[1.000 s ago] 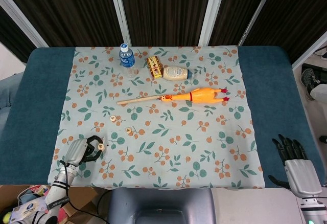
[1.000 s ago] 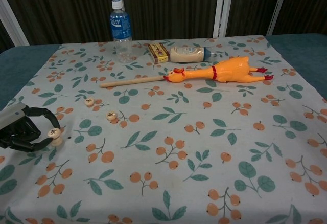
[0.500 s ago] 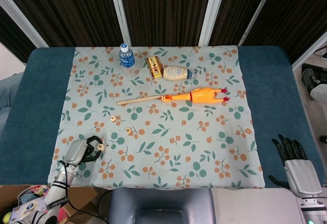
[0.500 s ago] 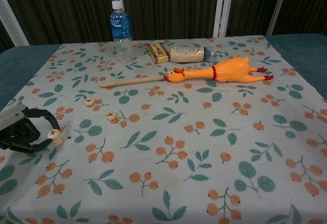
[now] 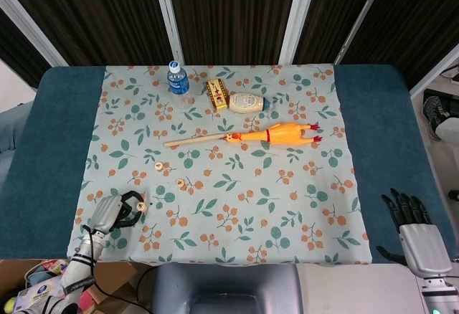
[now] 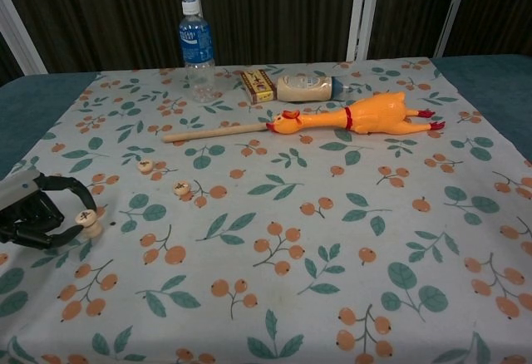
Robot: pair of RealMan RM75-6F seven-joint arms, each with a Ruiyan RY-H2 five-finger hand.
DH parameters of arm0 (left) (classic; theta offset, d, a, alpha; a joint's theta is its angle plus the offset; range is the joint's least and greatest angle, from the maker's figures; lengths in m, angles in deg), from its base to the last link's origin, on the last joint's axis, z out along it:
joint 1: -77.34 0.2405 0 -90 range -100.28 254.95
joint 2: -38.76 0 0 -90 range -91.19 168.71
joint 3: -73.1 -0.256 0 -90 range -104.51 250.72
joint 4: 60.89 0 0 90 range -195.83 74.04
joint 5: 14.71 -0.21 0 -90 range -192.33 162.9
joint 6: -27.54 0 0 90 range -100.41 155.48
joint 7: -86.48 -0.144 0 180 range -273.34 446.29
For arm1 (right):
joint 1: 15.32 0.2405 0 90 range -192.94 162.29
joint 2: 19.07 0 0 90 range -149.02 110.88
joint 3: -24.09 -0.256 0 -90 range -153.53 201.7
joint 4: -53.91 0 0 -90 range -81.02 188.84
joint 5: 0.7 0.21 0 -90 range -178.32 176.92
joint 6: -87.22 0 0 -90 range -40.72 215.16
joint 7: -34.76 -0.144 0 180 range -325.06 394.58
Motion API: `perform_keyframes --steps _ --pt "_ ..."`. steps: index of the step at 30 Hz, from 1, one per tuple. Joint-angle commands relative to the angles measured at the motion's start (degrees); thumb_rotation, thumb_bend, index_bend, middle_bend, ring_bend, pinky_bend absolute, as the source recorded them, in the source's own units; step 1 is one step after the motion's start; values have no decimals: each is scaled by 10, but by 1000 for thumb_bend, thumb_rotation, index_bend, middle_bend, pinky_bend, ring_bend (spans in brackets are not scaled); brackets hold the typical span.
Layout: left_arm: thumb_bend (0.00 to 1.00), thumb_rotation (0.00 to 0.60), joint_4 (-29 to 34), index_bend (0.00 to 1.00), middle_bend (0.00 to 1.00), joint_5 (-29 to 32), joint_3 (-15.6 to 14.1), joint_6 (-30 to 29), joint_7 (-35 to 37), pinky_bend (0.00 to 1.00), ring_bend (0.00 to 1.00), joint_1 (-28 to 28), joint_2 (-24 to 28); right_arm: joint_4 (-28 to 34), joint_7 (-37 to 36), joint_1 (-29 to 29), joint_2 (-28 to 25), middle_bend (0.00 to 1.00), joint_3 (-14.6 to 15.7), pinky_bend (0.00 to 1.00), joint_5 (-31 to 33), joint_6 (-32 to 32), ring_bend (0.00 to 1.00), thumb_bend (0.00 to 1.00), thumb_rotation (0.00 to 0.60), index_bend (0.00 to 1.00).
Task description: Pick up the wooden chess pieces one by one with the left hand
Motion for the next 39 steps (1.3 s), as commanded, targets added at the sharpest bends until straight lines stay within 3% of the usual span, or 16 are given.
perform_keyframes --steps 1,23,39 --pt "400 600 4 423 1000 -4 2 -6 1 1000 1000 0 2 0 0 0 0 0 0 0 0 0 0 133 600 0" --pt "399 600 28 408 1000 -11 -2 -10 -15 1000 1000 -3 16 -1 -8 -2 -3 0 1 0 -4 4 0 133 600 0" --pt "396 600 32 375 1000 5 0 26 -53 1000 1000 -22 6 -1 -12 -1 -5 0 0 0 -2 3 0 132 600 0"
